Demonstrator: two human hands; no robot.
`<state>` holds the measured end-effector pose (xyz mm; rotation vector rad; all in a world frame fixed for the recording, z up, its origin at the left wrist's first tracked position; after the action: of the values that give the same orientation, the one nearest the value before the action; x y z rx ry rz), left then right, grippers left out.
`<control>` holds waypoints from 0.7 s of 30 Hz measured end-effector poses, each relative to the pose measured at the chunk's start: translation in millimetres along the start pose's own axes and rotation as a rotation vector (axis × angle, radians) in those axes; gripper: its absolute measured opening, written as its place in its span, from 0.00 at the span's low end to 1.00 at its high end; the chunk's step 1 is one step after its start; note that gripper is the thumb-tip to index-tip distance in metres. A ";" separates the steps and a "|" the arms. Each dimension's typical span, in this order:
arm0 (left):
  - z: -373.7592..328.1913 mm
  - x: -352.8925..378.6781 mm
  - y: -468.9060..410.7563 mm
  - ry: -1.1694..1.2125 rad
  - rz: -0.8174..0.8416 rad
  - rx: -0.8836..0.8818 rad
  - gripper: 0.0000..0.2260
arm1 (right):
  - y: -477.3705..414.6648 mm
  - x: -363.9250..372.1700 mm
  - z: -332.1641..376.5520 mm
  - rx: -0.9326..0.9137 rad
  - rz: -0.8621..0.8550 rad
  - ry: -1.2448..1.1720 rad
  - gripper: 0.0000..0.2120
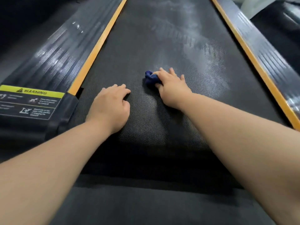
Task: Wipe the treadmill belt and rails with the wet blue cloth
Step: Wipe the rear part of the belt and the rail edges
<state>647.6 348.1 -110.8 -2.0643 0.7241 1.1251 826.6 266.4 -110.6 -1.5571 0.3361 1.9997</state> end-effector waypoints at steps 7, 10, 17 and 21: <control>-1.3 -2.3 0.4 0.002 -0.024 -0.006 0.19 | 127.7 -27.1 -4.7 -0.128 0.034 -0.122 0.19; -1.4 -3.2 0.9 0.002 -0.041 -0.001 0.18 | 159.4 -36.5 -11.0 -0.215 0.035 -0.030 0.21; -2.2 0.5 2.3 -0.079 -0.070 0.046 0.24 | 41.9 -16.7 -31.7 0.054 -0.019 0.064 0.19; -3.6 1.0 2.1 -0.089 -0.067 0.040 0.20 | 45.3 -12.9 -28.0 0.093 -0.038 0.026 0.20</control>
<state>648.3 343.9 -110.9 -1.9778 0.6243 1.1475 824.8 211.7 -113.2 -1.5221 0.4013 1.9085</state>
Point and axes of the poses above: each hand's wrist, its own y-axis away from the middle knuckle, its own x-axis out of the palm, z = x × y, the point moved 3 cm from there along -y, towards the middle knuckle, and after that the axes turned 8 degrees about -z, right-handed, at the moved point
